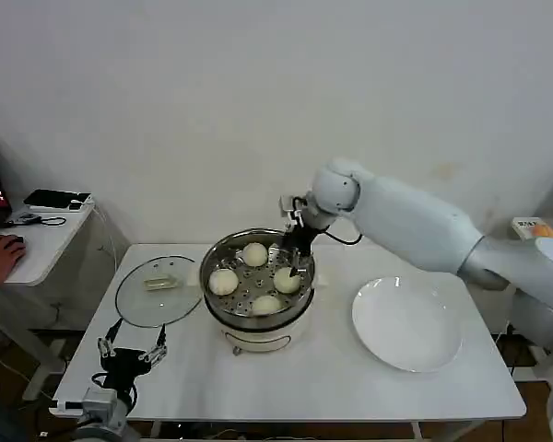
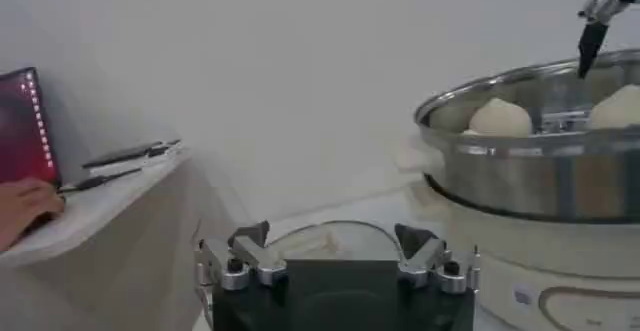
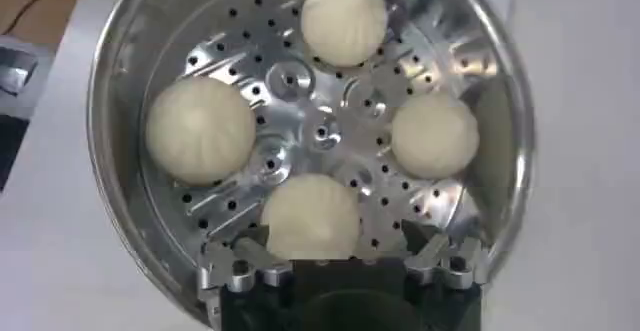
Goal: Take steamed baozi put them in steamer then cover it.
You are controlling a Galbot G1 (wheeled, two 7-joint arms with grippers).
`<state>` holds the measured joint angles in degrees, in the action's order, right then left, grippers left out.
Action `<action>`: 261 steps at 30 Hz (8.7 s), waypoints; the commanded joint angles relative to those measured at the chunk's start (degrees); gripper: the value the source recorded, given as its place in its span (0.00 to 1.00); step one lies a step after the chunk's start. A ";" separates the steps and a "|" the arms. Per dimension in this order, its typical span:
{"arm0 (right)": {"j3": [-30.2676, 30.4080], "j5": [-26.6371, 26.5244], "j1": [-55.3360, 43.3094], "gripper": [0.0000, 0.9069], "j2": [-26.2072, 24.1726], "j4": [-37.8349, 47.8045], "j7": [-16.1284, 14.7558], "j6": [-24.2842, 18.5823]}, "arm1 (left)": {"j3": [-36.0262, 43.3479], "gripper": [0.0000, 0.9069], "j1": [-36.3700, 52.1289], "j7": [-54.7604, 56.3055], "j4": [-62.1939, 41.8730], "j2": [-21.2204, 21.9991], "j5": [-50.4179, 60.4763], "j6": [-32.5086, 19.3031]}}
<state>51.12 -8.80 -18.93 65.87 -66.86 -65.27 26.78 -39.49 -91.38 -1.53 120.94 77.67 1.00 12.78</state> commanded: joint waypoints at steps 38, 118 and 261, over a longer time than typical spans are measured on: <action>-76.54 -22.34 69.85 1.00 -22.73 -31.08 51.69 -19.56 | 1.83 1.00 -0.67 1.92 -0.39 0.45 0.50 -3.09; -92.11 -12.43 111.29 1.00 7.41 -52.57 64.79 -16.28 | 12.85 1.00 31.61 12.80 -44.18 -15.38 60.71 -15.75; -93.96 -8.75 108.14 1.00 11.48 -43.82 65.73 -20.62 | 8.78 0.00 31.36 1.57 -25.86 -15.35 62.02 -7.44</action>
<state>-42.99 -17.41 89.20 77.43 -110.69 0.43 6.46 -27.67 -52.38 3.75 76.20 64.27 60.31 2.49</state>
